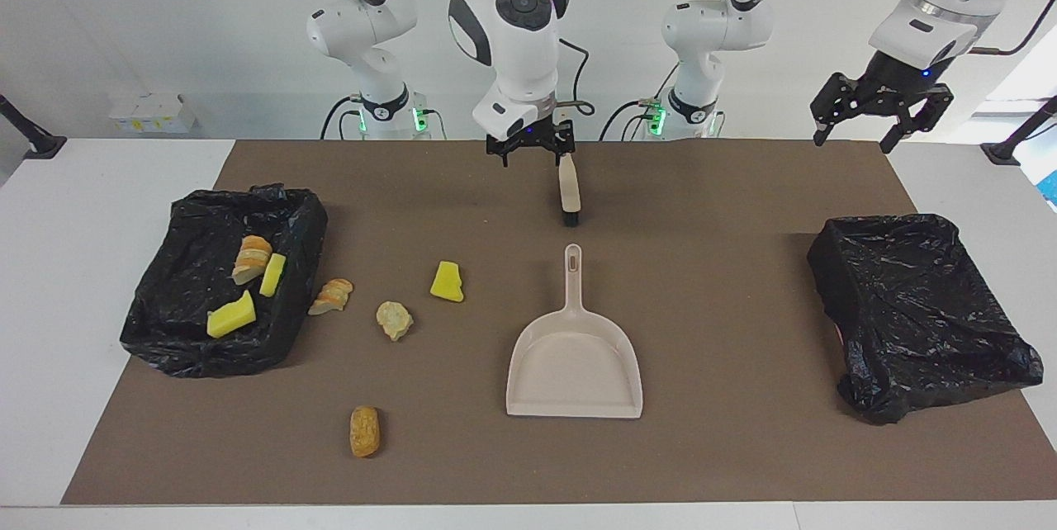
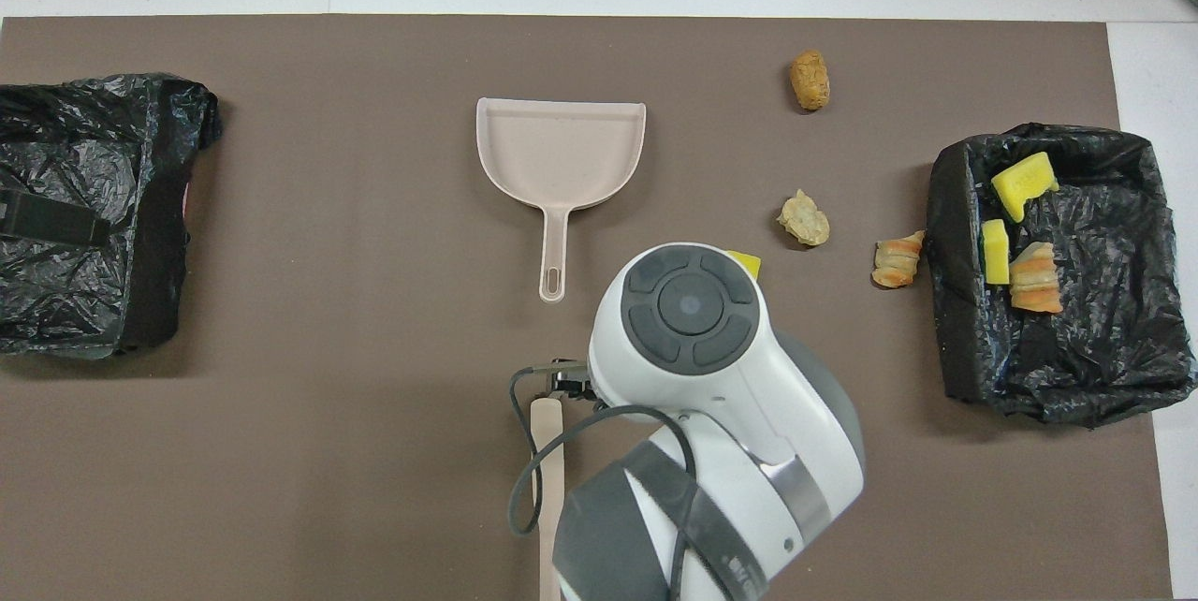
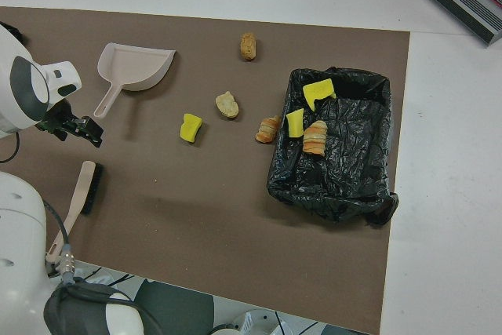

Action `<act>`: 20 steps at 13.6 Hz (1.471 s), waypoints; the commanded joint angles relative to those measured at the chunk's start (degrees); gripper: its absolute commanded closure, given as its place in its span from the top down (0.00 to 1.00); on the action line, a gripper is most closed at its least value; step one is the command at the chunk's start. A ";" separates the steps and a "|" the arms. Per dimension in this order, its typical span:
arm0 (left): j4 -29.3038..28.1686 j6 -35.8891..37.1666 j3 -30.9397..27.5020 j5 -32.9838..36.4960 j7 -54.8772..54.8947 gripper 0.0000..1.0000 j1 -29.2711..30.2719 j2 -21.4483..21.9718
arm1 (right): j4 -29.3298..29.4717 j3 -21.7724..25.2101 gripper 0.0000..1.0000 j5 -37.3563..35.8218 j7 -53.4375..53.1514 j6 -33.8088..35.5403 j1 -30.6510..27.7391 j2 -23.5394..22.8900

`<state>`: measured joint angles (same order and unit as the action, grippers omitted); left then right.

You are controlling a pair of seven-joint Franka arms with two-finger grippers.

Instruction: Sweep and dump trash in bin

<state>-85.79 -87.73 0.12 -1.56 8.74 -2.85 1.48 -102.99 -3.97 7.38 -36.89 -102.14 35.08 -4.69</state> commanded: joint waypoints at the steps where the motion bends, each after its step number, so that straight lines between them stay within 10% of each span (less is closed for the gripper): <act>1: -0.25 0.28 -0.03 -0.28 -0.39 1.00 -0.58 0.54 | -6.93 -0.07 1.00 2.19 -0.02 -1.21 1.30 4.40; 12: -0.25 -12.54 2.78 -0.19 -8.46 1.00 -10.75 -7.44 | -24.87 -0.16 1.00 2.64 -15.21 -24.57 17.45 3.28; 18: -0.78 -18.88 2.78 2.71 -16.54 1.00 -19.11 -15.53 | -28.76 -0.16 1.00 3.25 -19.63 -26.26 20.64 3.54; 20: -0.78 -23.25 2.78 3.32 -21.45 1.00 -21.83 -19.48 | -28.59 -0.16 0.79 3.25 -18.75 -26.26 20.64 3.28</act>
<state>-86.51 -107.27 3.70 0.10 -8.71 -22.03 -15.09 -130.47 -4.26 9.68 -55.39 -127.18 55.43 -2.28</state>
